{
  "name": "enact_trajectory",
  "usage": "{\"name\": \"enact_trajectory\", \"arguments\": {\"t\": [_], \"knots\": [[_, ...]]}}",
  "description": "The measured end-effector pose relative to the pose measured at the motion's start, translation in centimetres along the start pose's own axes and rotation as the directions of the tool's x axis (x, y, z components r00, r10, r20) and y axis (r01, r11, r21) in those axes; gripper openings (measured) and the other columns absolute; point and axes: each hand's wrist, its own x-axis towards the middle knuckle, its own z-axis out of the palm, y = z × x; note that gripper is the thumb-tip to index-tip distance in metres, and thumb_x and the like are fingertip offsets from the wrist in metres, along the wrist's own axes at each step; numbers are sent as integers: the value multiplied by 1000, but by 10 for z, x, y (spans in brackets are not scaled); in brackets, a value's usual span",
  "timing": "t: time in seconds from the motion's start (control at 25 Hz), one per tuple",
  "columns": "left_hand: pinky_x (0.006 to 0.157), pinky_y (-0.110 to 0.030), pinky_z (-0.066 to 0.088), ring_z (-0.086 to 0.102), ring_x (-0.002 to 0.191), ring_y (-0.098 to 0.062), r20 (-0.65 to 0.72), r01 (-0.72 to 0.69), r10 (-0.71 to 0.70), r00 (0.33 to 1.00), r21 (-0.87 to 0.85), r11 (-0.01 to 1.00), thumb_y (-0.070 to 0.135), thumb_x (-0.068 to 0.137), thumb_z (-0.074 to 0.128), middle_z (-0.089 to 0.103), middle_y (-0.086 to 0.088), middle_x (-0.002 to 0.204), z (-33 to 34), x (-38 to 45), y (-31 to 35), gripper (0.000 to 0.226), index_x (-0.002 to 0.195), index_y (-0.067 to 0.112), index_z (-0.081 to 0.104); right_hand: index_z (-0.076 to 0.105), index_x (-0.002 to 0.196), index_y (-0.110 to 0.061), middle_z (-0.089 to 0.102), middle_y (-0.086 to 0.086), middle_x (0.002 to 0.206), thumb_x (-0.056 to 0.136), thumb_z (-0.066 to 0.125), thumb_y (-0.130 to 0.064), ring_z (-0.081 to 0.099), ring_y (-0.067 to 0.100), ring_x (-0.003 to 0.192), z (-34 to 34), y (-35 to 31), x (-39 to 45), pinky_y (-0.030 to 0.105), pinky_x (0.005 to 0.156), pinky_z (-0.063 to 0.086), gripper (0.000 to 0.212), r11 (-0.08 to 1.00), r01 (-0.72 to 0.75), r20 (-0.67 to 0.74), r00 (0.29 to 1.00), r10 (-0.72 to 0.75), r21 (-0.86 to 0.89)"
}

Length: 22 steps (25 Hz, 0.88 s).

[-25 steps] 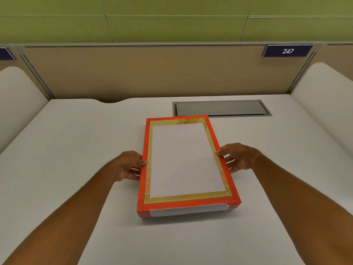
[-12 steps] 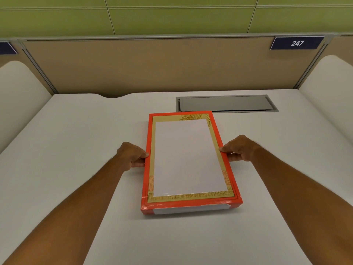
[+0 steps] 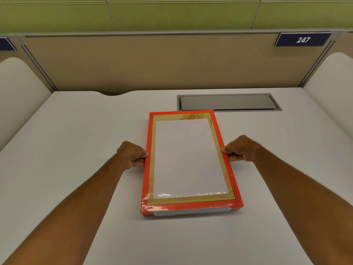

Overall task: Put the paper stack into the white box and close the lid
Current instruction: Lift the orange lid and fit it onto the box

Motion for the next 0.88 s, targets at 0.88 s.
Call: {"name": "enact_trajectory", "arguments": {"t": [0.88], "knots": [[81,-44,60,71,86,-32,-148,-201,247,958,270,942,16,81,75,70,-18,106,9,-9,-6,29,103,0,66,65,100,-2,71,12,108,89,67,-28,71,29,81,15,10,-10,41,78,61,28,962,149,-158,969,-188,-228]]}}
